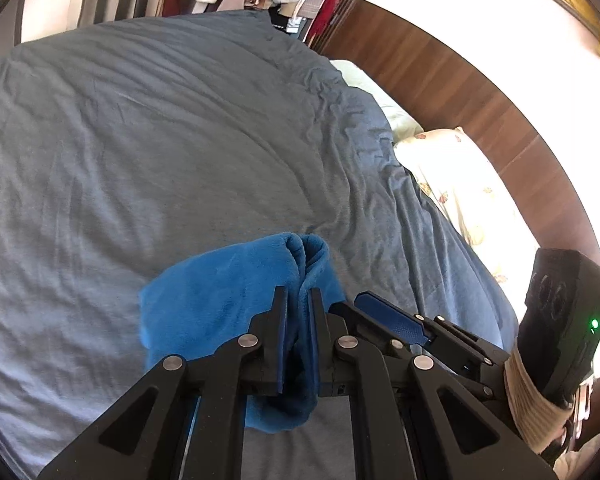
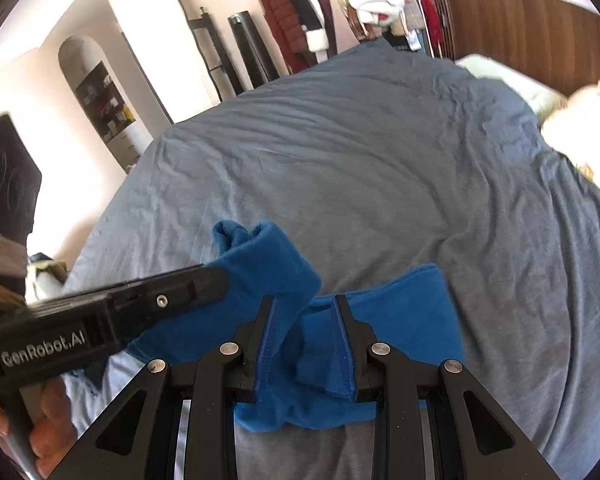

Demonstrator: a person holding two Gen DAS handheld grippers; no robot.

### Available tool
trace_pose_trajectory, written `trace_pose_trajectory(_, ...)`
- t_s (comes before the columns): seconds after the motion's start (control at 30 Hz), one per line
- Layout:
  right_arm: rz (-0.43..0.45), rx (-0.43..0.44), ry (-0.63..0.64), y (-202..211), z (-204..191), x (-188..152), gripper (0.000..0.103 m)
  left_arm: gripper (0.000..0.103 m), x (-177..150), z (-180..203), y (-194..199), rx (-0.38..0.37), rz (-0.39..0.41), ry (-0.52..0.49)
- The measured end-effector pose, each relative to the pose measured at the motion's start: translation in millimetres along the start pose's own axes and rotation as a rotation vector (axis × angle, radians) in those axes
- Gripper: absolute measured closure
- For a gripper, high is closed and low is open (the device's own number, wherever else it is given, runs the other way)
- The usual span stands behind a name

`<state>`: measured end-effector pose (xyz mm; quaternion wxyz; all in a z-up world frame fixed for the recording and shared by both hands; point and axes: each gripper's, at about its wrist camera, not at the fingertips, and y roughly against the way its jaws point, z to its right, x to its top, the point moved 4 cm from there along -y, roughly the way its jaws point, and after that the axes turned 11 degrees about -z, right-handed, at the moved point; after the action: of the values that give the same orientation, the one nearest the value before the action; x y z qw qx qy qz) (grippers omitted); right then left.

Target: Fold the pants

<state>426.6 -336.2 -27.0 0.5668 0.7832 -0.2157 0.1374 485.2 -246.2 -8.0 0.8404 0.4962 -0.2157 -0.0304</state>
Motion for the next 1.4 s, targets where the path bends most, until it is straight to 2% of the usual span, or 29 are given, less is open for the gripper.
trace_pose_trajectory(0.33,-0.109,0.146,0.006,-38,59,27,0.074,0.096,14,30,-47,0.016,0.006,0.064)
trace_pose_trajectory(0.5,-0.145,0.166,0.052,-58,80,36,0.074,0.096,18,30,-67,0.001,-0.003,0.113)
trace_pose_trajectory(0.6,-0.174,0.137,0.067,-67,95,39,0.074,0.096,20,33,-79,-0.005,-0.002,0.134)
trace_pose_trajectory(0.77,-0.244,0.146,-0.011,-73,135,42,0.074,0.096,9,37,-103,0.001,-0.019,0.134)
trace_pose_trajectory(0.83,-0.245,0.197,-0.058,-69,146,44,0.074,0.096,6,39,-110,0.005,-0.021,0.143)
trace_pose_trajectory(0.93,-0.292,0.355,-0.195,-72,161,47,0.073,0.096,-1,44,-121,0.019,-0.016,0.158)
trace_pose_trajectory(1.0,-0.323,0.401,-0.240,-79,165,48,0.052,0.096,-4,46,-124,0.030,-0.015,0.157)
trace_pose_trajectory(1.07,-0.376,0.455,-0.271,-86,164,46,0.046,0.096,-7,49,-128,0.043,-0.013,0.152)
trace_pose_trajectory(1.33,-0.543,0.554,-0.357,-122,153,38,0.046,0.096,-11,55,-134,0.066,-0.011,0.153)
trace_pose_trajectory(1.4,-0.568,0.537,-0.331,-129,145,37,0.046,0.096,-12,57,-136,0.083,-0.010,0.138)
